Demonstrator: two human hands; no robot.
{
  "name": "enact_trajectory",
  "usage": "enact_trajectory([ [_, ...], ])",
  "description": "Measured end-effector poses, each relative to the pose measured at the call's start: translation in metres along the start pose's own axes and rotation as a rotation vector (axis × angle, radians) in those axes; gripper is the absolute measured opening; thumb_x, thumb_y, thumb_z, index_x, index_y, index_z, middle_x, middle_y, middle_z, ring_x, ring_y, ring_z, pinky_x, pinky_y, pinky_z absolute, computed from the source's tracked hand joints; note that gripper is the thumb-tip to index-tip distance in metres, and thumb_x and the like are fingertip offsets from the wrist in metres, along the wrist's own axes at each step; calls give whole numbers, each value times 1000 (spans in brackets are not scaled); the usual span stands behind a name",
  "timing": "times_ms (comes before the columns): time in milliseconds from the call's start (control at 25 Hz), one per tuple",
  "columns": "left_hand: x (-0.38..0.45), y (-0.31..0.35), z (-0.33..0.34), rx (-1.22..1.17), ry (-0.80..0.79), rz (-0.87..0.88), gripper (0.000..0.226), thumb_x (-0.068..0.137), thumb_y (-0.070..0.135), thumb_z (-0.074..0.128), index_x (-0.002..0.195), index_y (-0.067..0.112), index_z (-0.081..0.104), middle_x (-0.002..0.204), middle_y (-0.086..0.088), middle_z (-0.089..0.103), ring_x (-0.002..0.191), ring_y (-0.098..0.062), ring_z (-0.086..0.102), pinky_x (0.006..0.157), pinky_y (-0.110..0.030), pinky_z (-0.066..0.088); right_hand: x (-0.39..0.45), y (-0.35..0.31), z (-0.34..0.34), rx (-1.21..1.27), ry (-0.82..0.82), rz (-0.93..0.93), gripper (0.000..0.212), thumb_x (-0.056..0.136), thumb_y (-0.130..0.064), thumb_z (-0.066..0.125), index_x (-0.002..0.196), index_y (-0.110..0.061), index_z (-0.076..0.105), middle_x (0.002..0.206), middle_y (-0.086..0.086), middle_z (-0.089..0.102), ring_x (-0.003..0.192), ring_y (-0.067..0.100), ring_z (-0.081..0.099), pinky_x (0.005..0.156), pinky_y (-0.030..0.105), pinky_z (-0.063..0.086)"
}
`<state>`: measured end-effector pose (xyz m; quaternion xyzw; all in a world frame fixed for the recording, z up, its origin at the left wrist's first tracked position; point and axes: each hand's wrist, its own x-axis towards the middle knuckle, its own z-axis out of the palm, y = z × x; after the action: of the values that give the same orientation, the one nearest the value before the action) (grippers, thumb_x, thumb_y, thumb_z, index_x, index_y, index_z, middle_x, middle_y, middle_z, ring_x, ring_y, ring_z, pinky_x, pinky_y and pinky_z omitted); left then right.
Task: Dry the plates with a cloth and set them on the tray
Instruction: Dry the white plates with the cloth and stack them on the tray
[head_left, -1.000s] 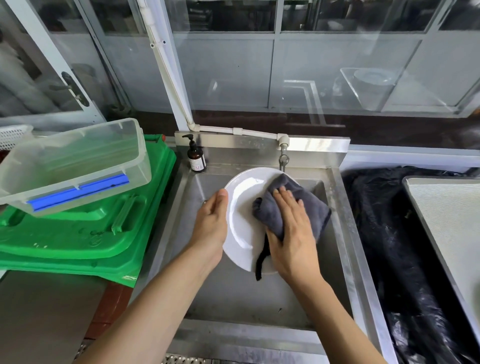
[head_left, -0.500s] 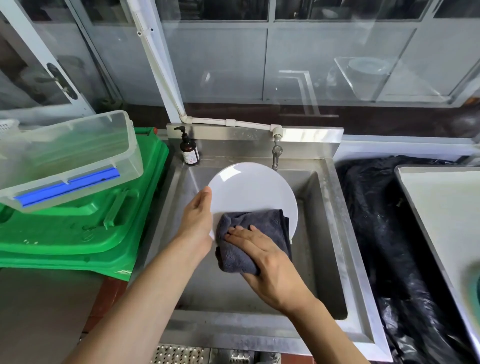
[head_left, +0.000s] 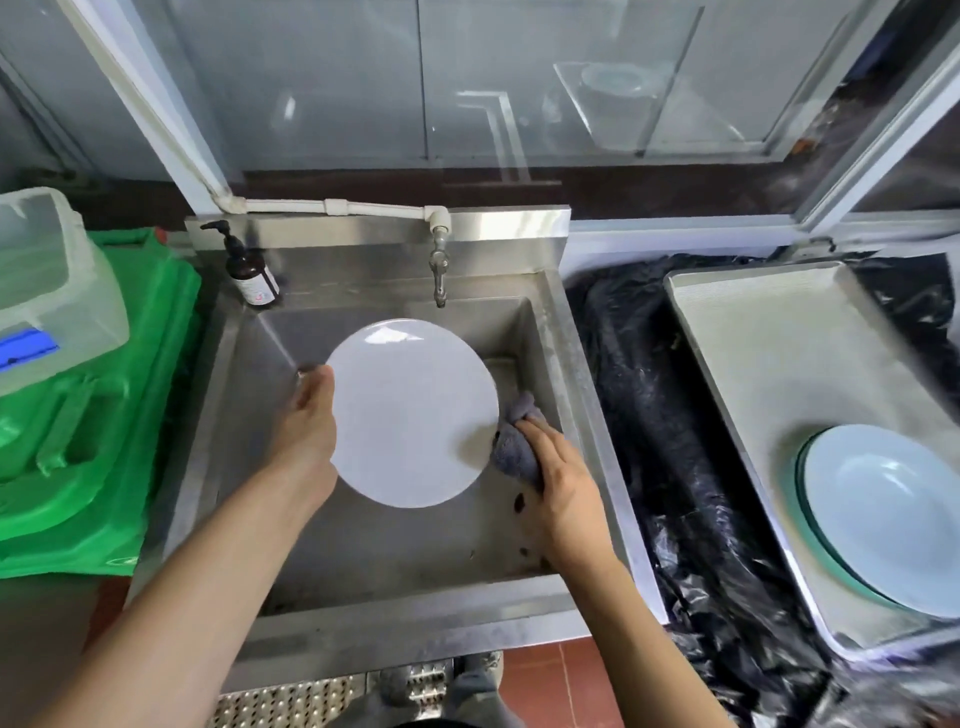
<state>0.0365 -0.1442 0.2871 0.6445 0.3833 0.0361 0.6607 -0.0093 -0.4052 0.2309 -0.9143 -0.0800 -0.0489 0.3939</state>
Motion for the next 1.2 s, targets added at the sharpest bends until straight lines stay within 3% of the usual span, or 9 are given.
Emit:
enact_trajectory([
  [200,-7,-14,19,-92,0,-63,21,94,46,64,84,28,69,73,17,73,66,-3,70,54,-18,50,-1,58,-17,-290,253,216,59,86,-5,71,142,-6,54,140,13,59,120,34,55,103,41,43],
  [280,-14,-19,29,-87,-20,-59,25,95,46,63,83,25,69,67,17,73,58,-2,69,44,-15,48,-6,81,-11,-425,97,368,66,89,-19,73,149,-7,47,148,16,52,130,39,52,106,47,41],
  [400,-23,-27,39,-69,-62,-112,29,96,50,60,107,24,68,87,11,74,78,-11,71,58,-23,51,-30,110,7,-496,-372,553,83,97,-43,59,163,-17,17,169,11,18,154,31,23,123,42,22],
  [480,-26,-32,44,-66,-89,-133,36,98,48,57,124,23,64,97,9,72,86,-14,69,64,-26,51,-38,121,12,-487,-389,550,80,100,-47,52,163,-19,13,171,8,11,157,27,16,125,39,16],
  [560,-29,-36,50,-61,-108,-145,41,99,46,56,131,21,61,102,6,71,90,-16,68,66,-28,51,-36,118,9,-453,-333,548,74,101,-45,51,162,-19,19,170,9,18,155,28,22,124,39,19],
  [680,-33,-36,63,-27,-146,-188,42,99,48,55,131,22,62,109,4,72,96,-19,69,74,-31,54,-25,102,0,-248,-101,530,46,101,-27,53,145,-14,52,145,14,56,130,32,53,105,39,41],
  [880,-29,-31,81,-37,-249,-215,22,100,47,55,89,30,66,72,18,75,63,-4,71,45,-17,50,-2,45,-30,572,313,663,34,107,-27,47,94,-36,77,94,-7,77,88,18,74,73,41,62],
  [1000,-30,-25,88,-49,-319,-254,21,99,48,56,92,30,66,72,16,75,67,-8,72,46,-20,52,-2,29,-47,558,370,626,23,102,-25,56,95,-34,76,87,-3,75,59,11,66,47,23,50],
  [1200,-39,-20,113,-20,-438,-272,25,94,47,61,103,26,70,87,8,78,87,-19,74,60,-30,57,-8,36,-54,509,512,699,22,96,-11,60,96,-27,76,81,-18,73,66,-7,64,53,9,48],
])
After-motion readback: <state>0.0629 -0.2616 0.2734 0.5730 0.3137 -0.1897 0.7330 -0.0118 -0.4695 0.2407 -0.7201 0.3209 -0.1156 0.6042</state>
